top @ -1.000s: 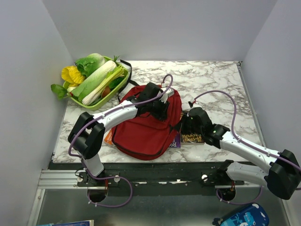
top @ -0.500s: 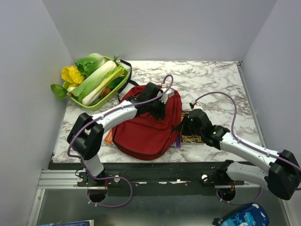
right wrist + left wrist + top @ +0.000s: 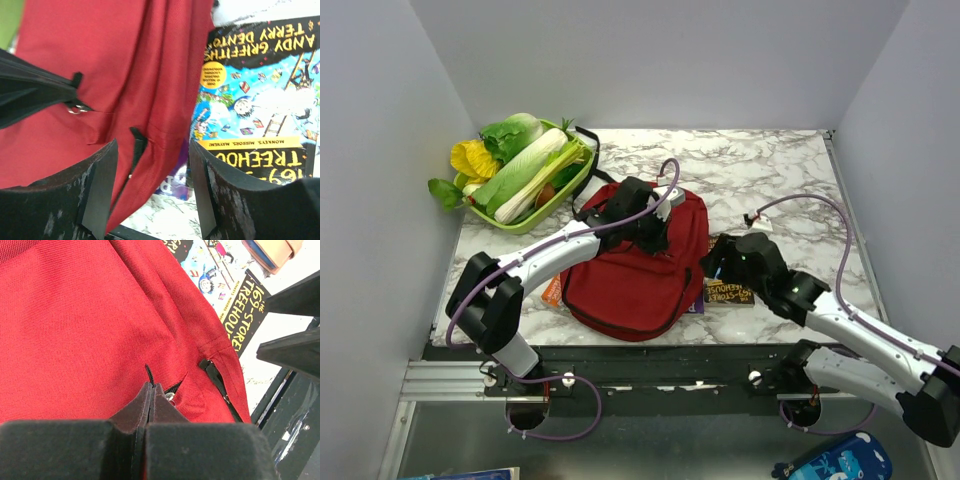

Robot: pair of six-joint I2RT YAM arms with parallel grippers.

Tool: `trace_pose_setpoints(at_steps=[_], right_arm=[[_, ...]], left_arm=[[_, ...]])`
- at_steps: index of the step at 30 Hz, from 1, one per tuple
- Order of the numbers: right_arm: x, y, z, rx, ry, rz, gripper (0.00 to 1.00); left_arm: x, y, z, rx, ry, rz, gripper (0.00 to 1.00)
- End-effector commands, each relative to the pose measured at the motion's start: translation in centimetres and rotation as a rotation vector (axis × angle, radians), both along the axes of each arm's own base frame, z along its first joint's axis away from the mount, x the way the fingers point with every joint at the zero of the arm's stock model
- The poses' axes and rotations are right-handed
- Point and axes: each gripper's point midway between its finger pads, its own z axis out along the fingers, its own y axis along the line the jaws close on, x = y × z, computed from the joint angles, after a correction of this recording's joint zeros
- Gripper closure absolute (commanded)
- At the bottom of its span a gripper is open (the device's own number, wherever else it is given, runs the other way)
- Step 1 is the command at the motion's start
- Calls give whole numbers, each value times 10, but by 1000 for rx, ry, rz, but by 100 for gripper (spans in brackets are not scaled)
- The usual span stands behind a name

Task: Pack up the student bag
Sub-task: Unzip the student bag at the center of the board.

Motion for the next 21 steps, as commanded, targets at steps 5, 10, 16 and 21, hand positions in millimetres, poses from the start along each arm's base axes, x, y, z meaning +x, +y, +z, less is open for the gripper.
trace_pose_setpoints(at_steps=[5, 10, 16, 21], right_arm=[[7, 39, 33, 124, -91, 118, 40], [13, 71, 26, 148, -79, 192, 45], [17, 86, 17, 152, -42, 210, 48], [18, 97, 15, 179, -40, 226, 51]], left_arm=[[3, -11, 15, -57, -17, -2, 100], [5, -11, 15, -56, -21, 2, 100], [5, -11, 14, -54, -22, 1, 100], [6, -10, 16, -52, -31, 4, 100]])
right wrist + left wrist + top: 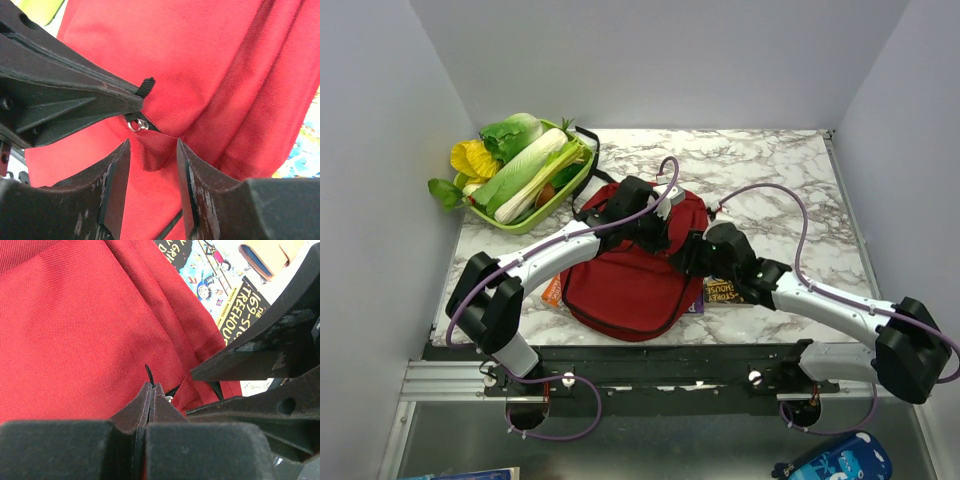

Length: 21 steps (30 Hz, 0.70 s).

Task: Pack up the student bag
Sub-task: Unzip the student bag at the center of the board.

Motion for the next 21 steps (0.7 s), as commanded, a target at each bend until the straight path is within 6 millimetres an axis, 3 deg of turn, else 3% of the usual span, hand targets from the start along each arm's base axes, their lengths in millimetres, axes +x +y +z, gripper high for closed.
trace_pose_setpoints(at_steps=[1, 13, 17, 21], right_arm=[[2, 23, 14, 73, -19, 40, 51], [-14, 15, -14, -6, 58, 30, 60], [-17, 9, -21, -55, 87, 11, 47], [-18, 2, -22, -87, 98, -29, 43]], left_arm=[[3, -7, 12, -31, -30, -9, 100], [4, -7, 14, -30, -37, -7, 100], [4, -6, 14, -30, -41, -10, 100], [4, -6, 15, -32, -47, -12, 100]])
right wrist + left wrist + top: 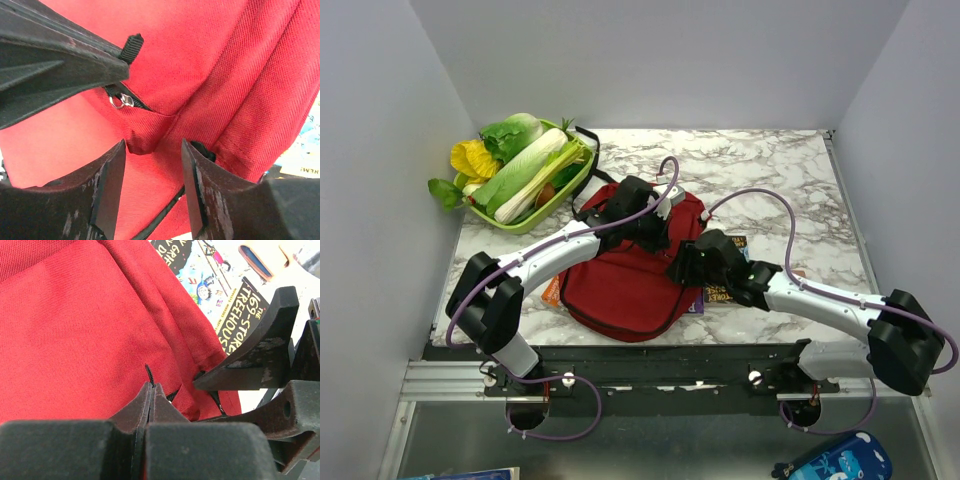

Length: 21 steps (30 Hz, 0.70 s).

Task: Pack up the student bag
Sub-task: Unzip the student bag at the center of the board.

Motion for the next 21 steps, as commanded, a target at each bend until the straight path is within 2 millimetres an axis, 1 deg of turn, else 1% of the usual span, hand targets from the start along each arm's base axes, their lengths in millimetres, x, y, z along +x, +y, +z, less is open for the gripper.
trace_pose_setpoints(at_steps=[1, 4, 7, 8, 10, 11, 12, 13, 14, 15, 16, 17, 19, 20, 21], right_arm=[[1, -7, 4, -33, 6, -58, 43], [3, -7, 8, -6, -11, -76, 46], [8, -5, 12, 22, -25, -100, 55], [9, -4, 13, 30, -25, -108, 59], [11, -1, 12, 38, -26, -111, 63], [12, 2, 13, 40, -24, -106, 68], [13, 3, 12, 41, -17, -106, 71], [12, 4, 6, 33, -2, -107, 74], [11, 5, 5, 37, 8, -104, 81], [10, 5, 2, 35, 14, -105, 86], [10, 6, 4, 45, 11, -106, 90], [10, 4, 3, 43, 11, -109, 99], [7, -1, 0, 36, 15, -115, 99], [7, -3, 5, 41, 1, -119, 99], [6, -6, 5, 36, -3, -124, 99]], left_arm=[[3, -6, 13, -29, -41, -13, 100], [3, -7, 14, -33, -35, -15, 100], [3, -7, 14, -32, -32, -14, 100], [2, -7, 13, -33, -30, -14, 100], [1, -7, 12, -31, -28, -16, 100], [2, -6, 13, -32, -29, -11, 100], [2, -7, 13, -37, -34, -10, 100], [1, -5, 12, -37, -36, -9, 100], [1, -5, 11, -36, -36, -8, 100], [2, -5, 12, -37, -37, -8, 100], [2, -5, 9, -32, -34, -8, 100], [2, -4, 9, -29, -36, -8, 100], [3, -2, 6, -18, -39, 1, 100], [6, 1, 4, -7, -51, 7, 100], [7, 3, 2, 5, -58, 13, 100]])
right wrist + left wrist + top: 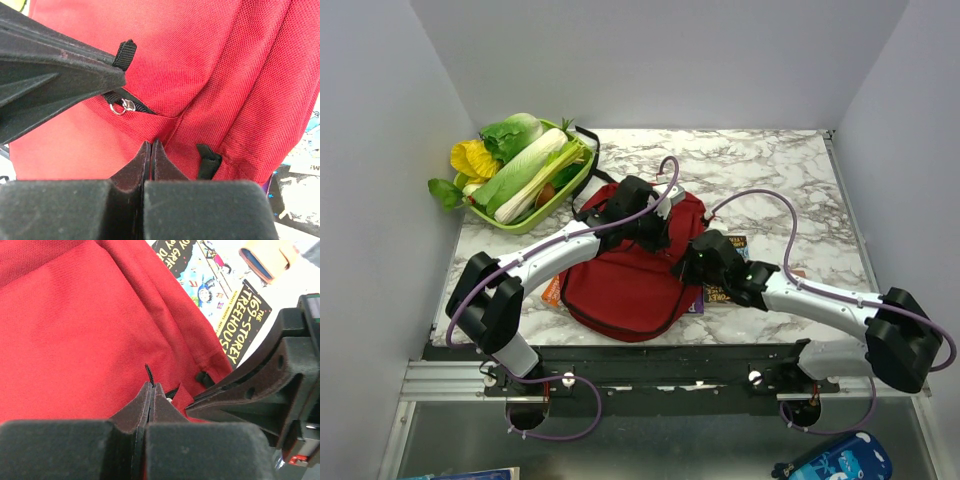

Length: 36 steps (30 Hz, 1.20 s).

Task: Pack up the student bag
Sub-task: Unzip the student bag at the center of the board.

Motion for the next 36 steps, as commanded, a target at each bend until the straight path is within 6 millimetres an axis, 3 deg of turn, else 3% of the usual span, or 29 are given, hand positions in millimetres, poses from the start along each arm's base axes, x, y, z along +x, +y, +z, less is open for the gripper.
trace_pose_setpoints(at_steps=[1, 4, 5, 8, 9, 13, 17, 22, 25, 26, 27, 29, 30, 33, 34, 36], right_arm=[[-2, -13, 3, -3, -23, -48, 99], [-6, -29, 2, -24, -30, -80, 99], [-7, -33, 0, -34, -35, -90, 99], [-11, -43, -5, -53, -32, -104, 99], [-13, -44, -7, -58, -28, -102, 99], [-16, -49, -17, -84, -13, -103, 99], [-14, -47, -20, -108, -19, -83, 99], [-4, -36, -5, -135, -68, -30, 99], [4, -28, 17, -156, -120, 27, 75], [6, -26, 24, -171, -149, 53, 66], [7, -26, 33, -167, -172, 61, 53], [13, -20, 57, -148, -242, 89, 42], [15, -17, 65, -140, -265, 98, 37], [26, 0, 91, -124, -332, 147, 34], [30, 7, 84, -145, -319, 165, 34], [36, 21, 88, -150, -328, 209, 34]], left_arm=[[7, 7, 0, 24, -62, 14, 100], [30, 31, -10, 92, -75, 112, 100], [45, 48, -11, 101, -70, 168, 100], [63, 80, -9, 109, -61, 248, 100], [72, 101, -9, 121, -62, 284, 100], [68, 142, -6, 159, -104, 316, 100], [53, 164, -11, 208, -149, 306, 100], [35, 165, -11, 182, -158, 277, 100], [25, 157, -3, 132, -147, 239, 97], [23, 155, -1, 124, -141, 231, 95], [19, 154, 0, 118, -126, 218, 86], [17, 153, 3, 114, -126, 215, 75], [16, 154, 2, 115, -124, 213, 64], [19, 157, 2, 127, -123, 238, 37], [21, 157, 4, 128, -132, 242, 33], [31, 161, 11, 137, -170, 280, 26]])
